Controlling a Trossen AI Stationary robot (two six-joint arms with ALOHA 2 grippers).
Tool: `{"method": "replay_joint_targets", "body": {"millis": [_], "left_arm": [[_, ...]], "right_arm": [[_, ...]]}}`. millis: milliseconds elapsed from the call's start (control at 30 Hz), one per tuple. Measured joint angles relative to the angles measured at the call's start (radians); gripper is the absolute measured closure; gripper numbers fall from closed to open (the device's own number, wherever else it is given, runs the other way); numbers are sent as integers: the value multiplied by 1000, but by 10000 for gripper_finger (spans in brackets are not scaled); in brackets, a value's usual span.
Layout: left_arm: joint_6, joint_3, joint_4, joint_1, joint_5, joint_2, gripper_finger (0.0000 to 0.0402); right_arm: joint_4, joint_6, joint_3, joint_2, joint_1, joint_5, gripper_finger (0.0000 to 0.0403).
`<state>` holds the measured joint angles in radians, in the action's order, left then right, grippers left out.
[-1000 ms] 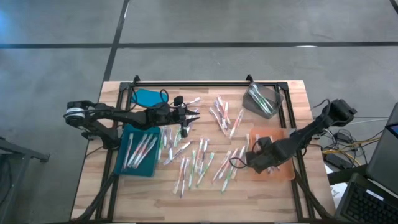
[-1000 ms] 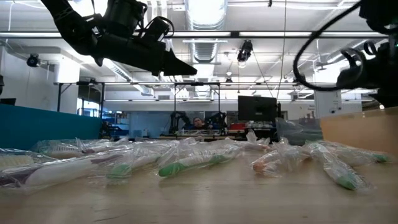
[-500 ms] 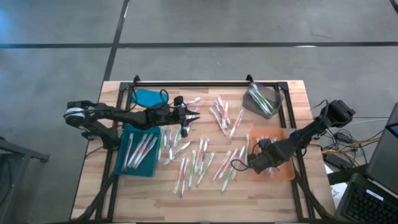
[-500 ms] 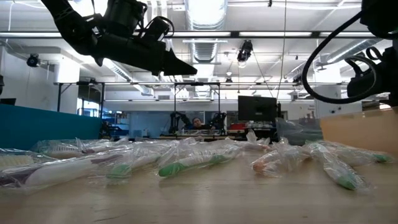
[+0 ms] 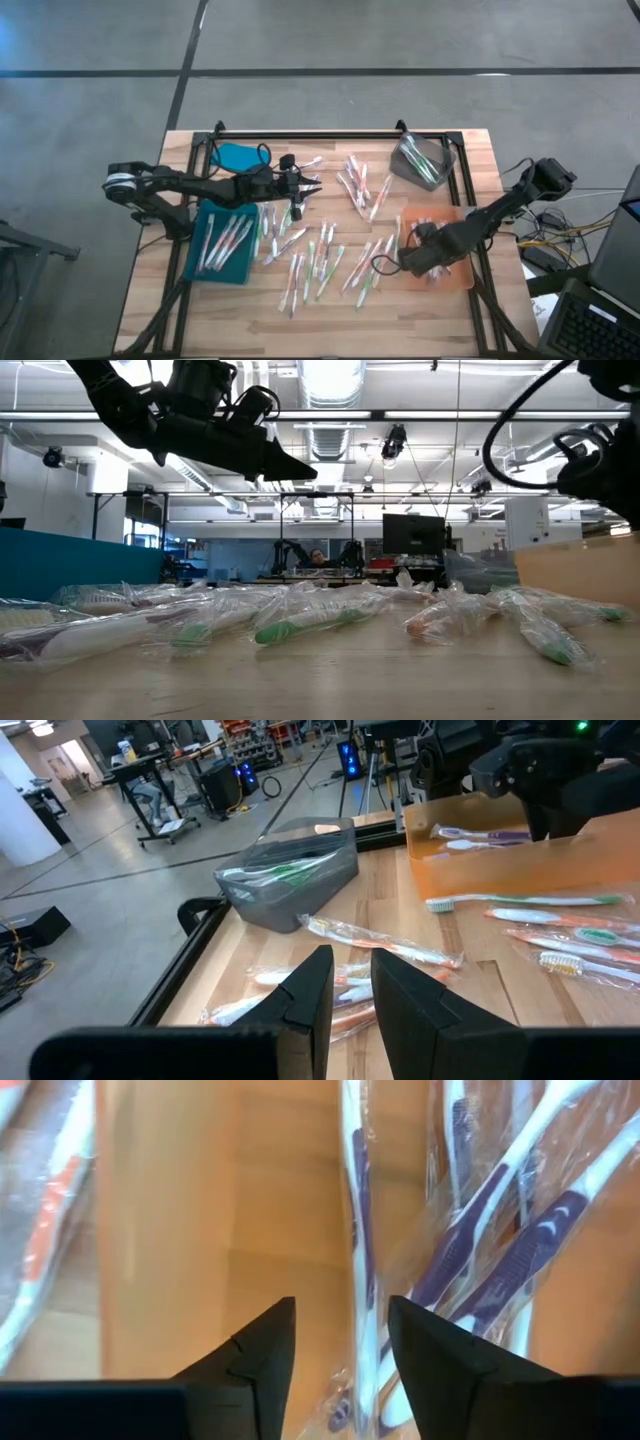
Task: Pick & Place Toothbrushes
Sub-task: Put the green toothbrush into the black bin
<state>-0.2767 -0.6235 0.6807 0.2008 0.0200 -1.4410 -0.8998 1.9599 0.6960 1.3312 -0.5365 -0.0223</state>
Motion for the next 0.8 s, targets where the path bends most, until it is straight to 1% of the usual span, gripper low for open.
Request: {"method": "replay_joint_targets", "body": {"millis": [133,233,333,633,800], "left_arm": [[0,0,0,0,0,0,327],[0,0,0,0,0,0,327],[0,0,0,0,0,0,327],[0,0,0,0,0,0,327],[0,0,0,0,0,0,327]], "right_arm": [[0,1,0,-47,0,-1,235],[0,3,0,-79,0,-3,239],[0,16,0,-108,1,-6,251],[6,5,0,-194,1,-69,298],[6,-28,29,-233,1,-159,324]]}}
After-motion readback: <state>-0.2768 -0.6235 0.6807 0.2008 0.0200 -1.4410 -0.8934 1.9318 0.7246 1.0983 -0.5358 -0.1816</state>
